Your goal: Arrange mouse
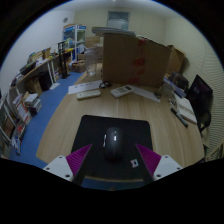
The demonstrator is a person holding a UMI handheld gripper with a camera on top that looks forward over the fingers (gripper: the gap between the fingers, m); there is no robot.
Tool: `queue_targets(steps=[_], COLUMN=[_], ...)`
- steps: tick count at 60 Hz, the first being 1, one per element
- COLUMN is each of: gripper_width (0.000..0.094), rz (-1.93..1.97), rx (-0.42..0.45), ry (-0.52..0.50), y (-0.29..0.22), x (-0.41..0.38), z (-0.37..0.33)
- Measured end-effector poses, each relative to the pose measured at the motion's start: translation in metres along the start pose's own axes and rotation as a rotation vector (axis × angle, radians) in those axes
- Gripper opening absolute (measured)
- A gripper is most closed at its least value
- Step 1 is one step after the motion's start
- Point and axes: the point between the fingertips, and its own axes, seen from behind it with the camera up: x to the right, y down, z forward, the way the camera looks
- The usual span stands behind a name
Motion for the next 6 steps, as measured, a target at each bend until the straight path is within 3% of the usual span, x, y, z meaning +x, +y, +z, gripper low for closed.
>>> queue_targets(steps=[6], gripper_width=[0.0851], rz=[0.007], rx=[-0.015], ry=[0.004], y=[0.011], x=[0.004], z=[-0.041])
